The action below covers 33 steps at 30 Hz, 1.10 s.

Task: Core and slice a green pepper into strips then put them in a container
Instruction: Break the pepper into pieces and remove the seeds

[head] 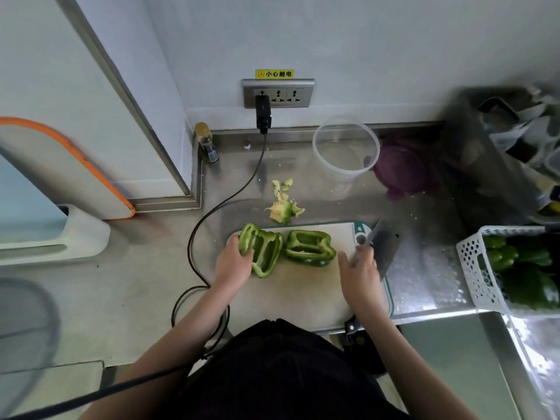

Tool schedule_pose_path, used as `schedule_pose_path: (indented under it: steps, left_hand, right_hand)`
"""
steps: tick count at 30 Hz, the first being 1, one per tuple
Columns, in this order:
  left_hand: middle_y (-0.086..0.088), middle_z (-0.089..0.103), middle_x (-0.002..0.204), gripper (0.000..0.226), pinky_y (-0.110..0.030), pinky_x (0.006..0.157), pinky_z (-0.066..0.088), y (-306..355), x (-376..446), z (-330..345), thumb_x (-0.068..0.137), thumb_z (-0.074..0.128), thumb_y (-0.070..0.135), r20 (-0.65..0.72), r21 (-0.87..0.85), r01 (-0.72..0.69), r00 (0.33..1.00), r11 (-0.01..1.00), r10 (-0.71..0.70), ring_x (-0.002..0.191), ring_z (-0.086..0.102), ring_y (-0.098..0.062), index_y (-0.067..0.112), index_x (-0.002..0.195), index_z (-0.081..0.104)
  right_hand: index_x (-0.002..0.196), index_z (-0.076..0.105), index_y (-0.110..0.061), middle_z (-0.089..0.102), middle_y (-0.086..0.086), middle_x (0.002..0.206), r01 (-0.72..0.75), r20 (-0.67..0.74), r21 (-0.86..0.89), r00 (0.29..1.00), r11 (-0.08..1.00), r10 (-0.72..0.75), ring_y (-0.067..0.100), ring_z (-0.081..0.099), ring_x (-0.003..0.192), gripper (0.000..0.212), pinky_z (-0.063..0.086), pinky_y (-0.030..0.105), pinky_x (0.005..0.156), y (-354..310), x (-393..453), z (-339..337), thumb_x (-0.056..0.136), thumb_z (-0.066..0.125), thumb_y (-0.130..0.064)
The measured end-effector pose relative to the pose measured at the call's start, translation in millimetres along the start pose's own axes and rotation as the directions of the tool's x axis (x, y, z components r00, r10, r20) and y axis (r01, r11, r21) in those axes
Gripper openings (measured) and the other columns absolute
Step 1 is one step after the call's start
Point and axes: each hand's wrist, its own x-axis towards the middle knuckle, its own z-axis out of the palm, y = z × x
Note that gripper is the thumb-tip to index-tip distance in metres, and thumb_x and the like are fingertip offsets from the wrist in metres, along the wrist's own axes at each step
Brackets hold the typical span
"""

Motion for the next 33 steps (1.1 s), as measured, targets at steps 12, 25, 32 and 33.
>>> schedule_pose_path:
  steps: [12,25,32,33]
  left_hand:
    - [-0.013,0.046,0.127,0.045,-0.039,0.092,0.043,12.4,-6.6,-3.0,0.091,0.052,0.006,-0.184,0.18,-0.162,0.963,0.97,0.195,0.114,0.048,-0.032,0.015,0.134,0.047]
    - [-0.008,0.047,0.128,0.054,-0.036,0.09,0.048,49.6,-20.2,57.0,0.087,0.063,0.035,0.455,0.379,-0.527,0.822,0.761,0.342,0.109,0.056,-0.025,0.016,0.133,0.041]
    - [-0.001,0.057,0.088,0.023,-0.021,0.05,0.034,50.0,-26.1,67.4,0.085,0.066,0.021,0.179,0.269,-0.337,0.938,0.902,0.297,0.066,0.051,-0.008,0.016,0.1,0.049]
    - [-0.001,0.056,0.087,0.023,-0.022,0.048,0.034,50.6,-26.9,68.2,0.084,0.065,0.019,0.141,0.27,-0.305,0.951,0.913,0.276,0.064,0.05,-0.008,0.016,0.098,0.048]
  right_hand:
    - [0.115,0.034,-0.01,0.06,0.015,0.086,-0.337,0.497,0.139,0.837,0.931,0.229,0.019,0.061,0.042,0.039,0.049,0.024,0.041,-29.9,9.9,3.5,0.092,0.061,-0.024]
    - [0.134,0.045,-0.023,0.056,0.003,0.103,0.247,0.35,0.013,0.906,0.969,-0.236,0.02,0.059,0.084,0.038,0.051,0.032,0.075,-6.3,21.1,-18.6,0.097,0.05,-0.015]
    - [0.127,0.035,-0.004,0.04,0.019,0.131,-0.196,-0.041,0.016,0.98,0.981,0.196,0.038,0.043,0.12,0.063,0.042,0.045,0.095,54.4,29.9,-50.7,0.084,0.069,-0.034]
    - [0.127,0.033,-0.003,0.039,0.019,0.132,-0.241,0.007,0.004,0.971,0.971,0.241,0.039,0.043,0.12,0.07,0.043,0.047,0.096,62.9,31.0,-50.6,0.081,0.072,-0.038]
